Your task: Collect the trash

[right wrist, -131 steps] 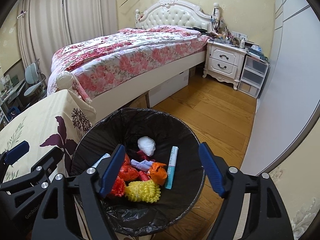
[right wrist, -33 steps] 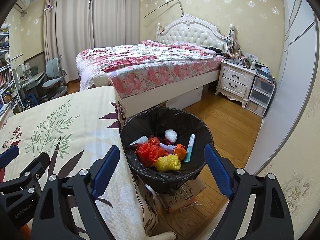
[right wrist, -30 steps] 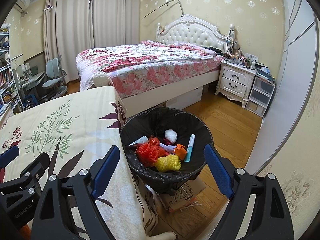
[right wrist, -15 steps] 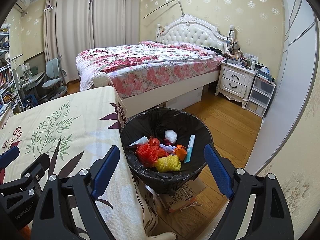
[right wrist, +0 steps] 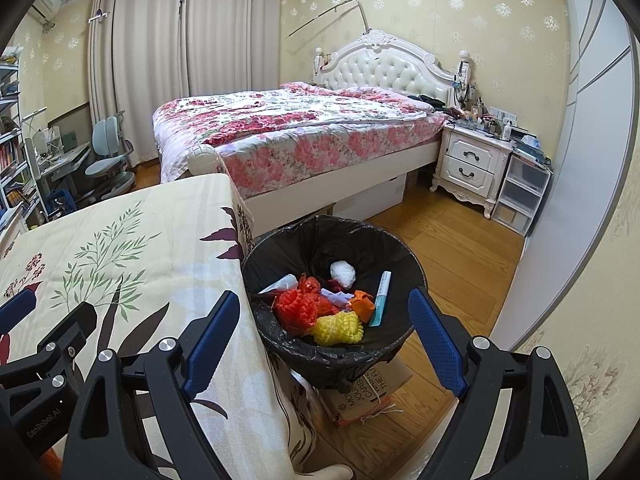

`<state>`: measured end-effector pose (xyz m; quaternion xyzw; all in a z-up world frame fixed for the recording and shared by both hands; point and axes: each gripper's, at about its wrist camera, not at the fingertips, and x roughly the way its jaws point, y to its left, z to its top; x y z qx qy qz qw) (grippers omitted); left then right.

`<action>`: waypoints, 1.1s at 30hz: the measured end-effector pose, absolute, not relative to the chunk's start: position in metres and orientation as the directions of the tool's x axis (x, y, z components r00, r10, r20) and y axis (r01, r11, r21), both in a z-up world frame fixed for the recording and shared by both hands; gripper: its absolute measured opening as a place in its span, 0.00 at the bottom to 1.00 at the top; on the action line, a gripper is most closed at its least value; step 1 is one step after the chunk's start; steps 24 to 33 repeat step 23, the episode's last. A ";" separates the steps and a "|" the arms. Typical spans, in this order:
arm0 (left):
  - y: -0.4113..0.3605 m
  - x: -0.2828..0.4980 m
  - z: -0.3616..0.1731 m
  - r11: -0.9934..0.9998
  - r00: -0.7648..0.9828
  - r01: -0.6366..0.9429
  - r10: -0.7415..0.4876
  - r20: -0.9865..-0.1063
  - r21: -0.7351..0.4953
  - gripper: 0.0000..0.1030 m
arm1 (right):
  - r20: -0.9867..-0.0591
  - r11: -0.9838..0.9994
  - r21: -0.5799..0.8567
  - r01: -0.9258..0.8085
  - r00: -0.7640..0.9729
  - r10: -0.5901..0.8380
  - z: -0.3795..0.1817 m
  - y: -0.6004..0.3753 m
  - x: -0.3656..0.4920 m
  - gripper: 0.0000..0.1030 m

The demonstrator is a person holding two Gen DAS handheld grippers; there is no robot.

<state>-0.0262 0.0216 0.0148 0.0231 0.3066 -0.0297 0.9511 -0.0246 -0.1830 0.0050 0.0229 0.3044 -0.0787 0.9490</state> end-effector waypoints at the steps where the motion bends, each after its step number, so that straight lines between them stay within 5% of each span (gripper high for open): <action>1: 0.022 -0.026 0.015 0.997 0.812 0.070 -0.043 -0.582 0.024 0.88 | -0.581 0.987 -0.004 0.163 0.802 -0.135 0.005 -0.183 -0.025 0.81; 33: 0.044 -0.017 0.006 0.999 0.796 0.034 -0.013 -0.605 0.023 0.88 | -0.590 0.993 -0.011 0.120 0.801 -0.103 0.004 -0.162 -0.018 0.81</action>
